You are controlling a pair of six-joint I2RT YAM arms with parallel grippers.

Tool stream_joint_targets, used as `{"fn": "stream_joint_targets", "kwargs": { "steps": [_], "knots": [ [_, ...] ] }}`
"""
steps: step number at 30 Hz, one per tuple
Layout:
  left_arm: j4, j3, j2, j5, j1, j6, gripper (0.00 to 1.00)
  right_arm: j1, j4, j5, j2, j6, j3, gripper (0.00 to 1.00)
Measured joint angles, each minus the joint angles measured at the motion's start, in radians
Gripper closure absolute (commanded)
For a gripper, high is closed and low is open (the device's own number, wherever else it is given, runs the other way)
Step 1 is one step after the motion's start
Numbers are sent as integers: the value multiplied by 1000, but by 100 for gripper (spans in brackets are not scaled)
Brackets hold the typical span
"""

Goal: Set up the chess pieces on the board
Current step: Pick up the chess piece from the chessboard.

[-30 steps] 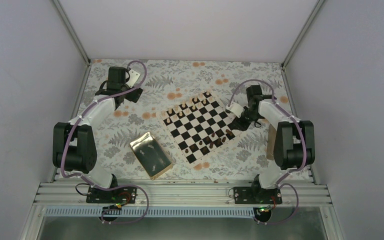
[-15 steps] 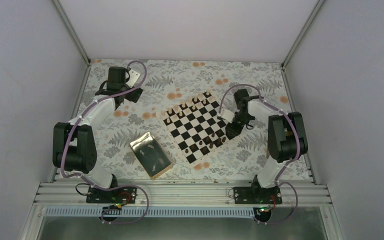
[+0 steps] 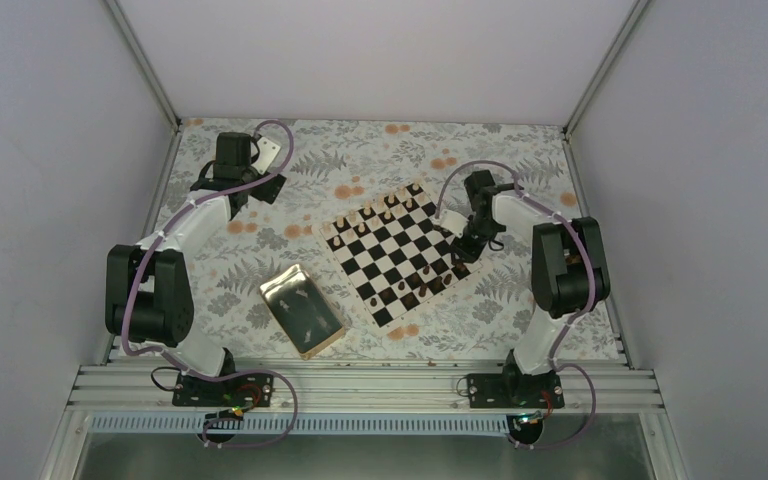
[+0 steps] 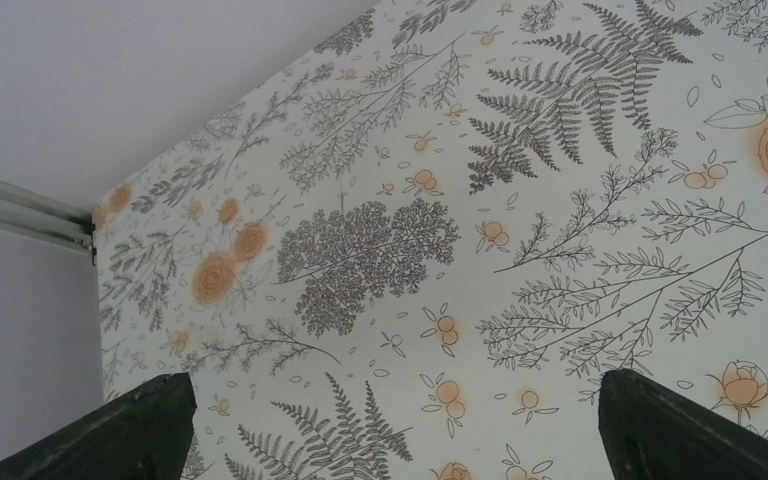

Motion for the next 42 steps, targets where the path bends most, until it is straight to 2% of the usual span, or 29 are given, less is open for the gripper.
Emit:
{"fn": "stream_joint_targets", "kwargs": {
  "steps": [13,19,25,27,35,42],
  "knots": [
    [3,0,1,0,0,1,0,20,-34,6,14,5,1,64],
    [9,0,8,0,0,4,0,23,-40,25,31,26,1,71],
    [10,0,13,0,0,4,0,32,-34,40,32,42,1,87],
    [10,0,13,0,0,4,0,32,-24,43,30,47,-1,90],
    [10,0,13,1,0,4,0,31,96,24,-82,67,-82,91],
    [9,0,18,5,0,3,0,31,332,-59,-275,103,-211,90]
  ]
}}
